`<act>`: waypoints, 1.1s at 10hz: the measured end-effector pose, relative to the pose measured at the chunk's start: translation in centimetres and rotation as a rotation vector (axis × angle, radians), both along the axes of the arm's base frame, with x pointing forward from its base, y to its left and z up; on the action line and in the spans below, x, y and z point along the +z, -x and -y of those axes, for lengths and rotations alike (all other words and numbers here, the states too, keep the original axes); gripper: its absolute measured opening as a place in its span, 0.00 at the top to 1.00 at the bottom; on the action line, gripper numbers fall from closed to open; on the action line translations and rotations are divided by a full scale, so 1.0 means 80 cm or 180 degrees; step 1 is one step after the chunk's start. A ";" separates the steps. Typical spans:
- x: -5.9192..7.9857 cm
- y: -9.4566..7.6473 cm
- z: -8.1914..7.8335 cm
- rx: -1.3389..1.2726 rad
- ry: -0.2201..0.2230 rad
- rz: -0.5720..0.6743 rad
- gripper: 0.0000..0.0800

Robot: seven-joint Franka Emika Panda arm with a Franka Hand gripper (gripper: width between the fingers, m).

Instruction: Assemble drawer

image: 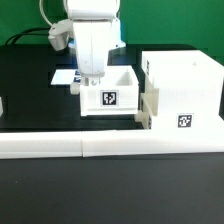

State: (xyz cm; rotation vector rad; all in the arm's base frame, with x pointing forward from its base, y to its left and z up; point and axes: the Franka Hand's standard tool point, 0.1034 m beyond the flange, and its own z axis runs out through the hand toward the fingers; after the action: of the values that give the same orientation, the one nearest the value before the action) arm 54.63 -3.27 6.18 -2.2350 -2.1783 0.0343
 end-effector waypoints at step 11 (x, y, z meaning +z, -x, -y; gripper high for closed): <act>-0.003 -0.001 -0.019 0.0030 -0.0027 0.0057 0.94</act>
Offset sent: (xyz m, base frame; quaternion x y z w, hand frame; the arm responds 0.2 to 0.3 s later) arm 0.0151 0.0294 0.0072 0.0083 -0.0027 -0.0129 0.9999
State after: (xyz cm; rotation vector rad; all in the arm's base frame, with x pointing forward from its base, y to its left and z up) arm 54.68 -1.76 5.92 -2.2292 -2.1936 0.0052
